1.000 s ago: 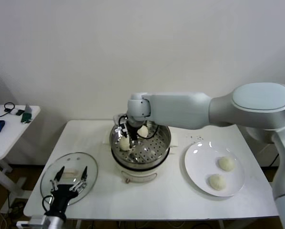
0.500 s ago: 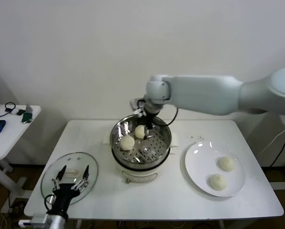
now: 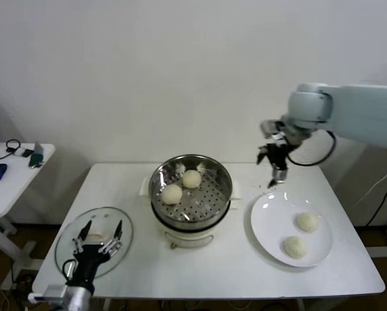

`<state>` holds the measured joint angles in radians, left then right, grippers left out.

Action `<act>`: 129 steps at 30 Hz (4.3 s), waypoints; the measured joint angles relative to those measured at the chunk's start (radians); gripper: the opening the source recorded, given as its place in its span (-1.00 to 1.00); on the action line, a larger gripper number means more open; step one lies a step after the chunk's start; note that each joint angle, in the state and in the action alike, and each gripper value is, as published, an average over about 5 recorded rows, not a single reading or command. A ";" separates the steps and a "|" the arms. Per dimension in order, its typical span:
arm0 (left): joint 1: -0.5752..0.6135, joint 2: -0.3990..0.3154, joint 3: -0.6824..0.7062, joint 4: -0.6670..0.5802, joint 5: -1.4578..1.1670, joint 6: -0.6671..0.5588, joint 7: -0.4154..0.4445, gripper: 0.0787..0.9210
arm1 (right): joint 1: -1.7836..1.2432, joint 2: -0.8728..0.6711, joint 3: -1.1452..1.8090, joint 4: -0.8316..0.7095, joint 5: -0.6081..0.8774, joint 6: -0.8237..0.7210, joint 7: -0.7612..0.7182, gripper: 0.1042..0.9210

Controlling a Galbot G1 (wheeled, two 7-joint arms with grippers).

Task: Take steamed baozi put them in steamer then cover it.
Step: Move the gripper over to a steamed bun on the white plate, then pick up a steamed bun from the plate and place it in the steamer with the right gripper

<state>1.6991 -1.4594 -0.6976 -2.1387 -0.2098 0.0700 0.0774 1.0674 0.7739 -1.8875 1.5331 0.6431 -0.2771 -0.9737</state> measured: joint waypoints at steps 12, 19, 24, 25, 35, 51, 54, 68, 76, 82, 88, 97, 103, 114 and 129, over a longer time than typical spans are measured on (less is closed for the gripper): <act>0.018 -0.013 -0.009 -0.023 0.004 -0.003 -0.002 0.77 | -0.282 -0.250 0.125 0.051 -0.268 -0.005 0.060 0.76; 0.029 -0.015 -0.010 -0.032 0.010 -0.005 -0.003 0.77 | -0.474 -0.310 0.263 0.050 -0.376 -0.023 0.082 0.76; 0.036 -0.016 -0.007 -0.040 0.015 -0.005 -0.003 0.77 | -0.564 -0.324 0.328 0.047 -0.415 -0.038 0.090 0.76; 0.038 -0.016 -0.006 -0.041 0.016 -0.005 -0.003 0.77 | -0.579 -0.325 0.337 0.047 -0.420 -0.040 0.091 0.76; 0.055 -0.019 -0.001 -0.050 0.027 -0.007 -0.003 0.77 | -0.687 -0.321 0.412 0.027 -0.466 -0.048 0.097 0.76; 0.047 -0.017 -0.004 -0.050 0.028 0.001 -0.001 0.77 | -0.766 -0.272 0.467 -0.028 -0.488 -0.060 0.098 0.76; 0.043 -0.016 -0.005 -0.047 0.028 0.003 -0.001 0.77 | -0.769 -0.261 0.468 -0.030 -0.487 -0.061 0.095 0.75; 0.028 -0.011 -0.008 -0.038 0.024 0.011 0.001 0.77 | -0.738 -0.221 0.439 -0.053 -0.474 -0.059 0.081 0.23; 0.025 -0.007 -0.009 -0.030 0.021 0.011 0.000 0.77 | -0.675 -0.190 0.395 -0.072 -0.468 -0.033 0.062 0.17; 0.015 -0.003 -0.010 -0.026 0.020 0.017 -0.001 0.77 | -0.530 -0.140 0.309 -0.076 -0.432 0.035 0.028 0.18; 0.004 -0.003 -0.009 -0.026 0.022 0.026 -0.002 0.77 | -0.335 -0.073 0.242 -0.059 -0.390 0.139 -0.018 0.18; -0.005 0.005 -0.008 -0.031 0.029 0.038 -0.001 0.77 | -0.073 0.033 0.240 -0.011 -0.367 0.318 -0.065 0.18; -0.014 0.011 -0.010 -0.032 0.031 0.047 -0.001 0.77 | 0.008 0.119 0.295 0.048 -0.387 0.404 -0.062 0.17; -0.019 0.015 -0.025 -0.042 0.039 0.052 -0.002 0.77 | -0.032 0.300 0.358 0.127 -0.461 0.470 -0.009 0.16; -0.018 0.007 -0.026 -0.052 0.061 0.061 -0.003 0.77 | -0.251 0.426 0.361 0.071 -0.651 0.497 0.049 0.16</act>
<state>1.6810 -1.4525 -0.7238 -2.1909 -0.1486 0.1307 0.0744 0.8159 1.1995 -1.5269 1.6036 -0.0079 0.2195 -0.9246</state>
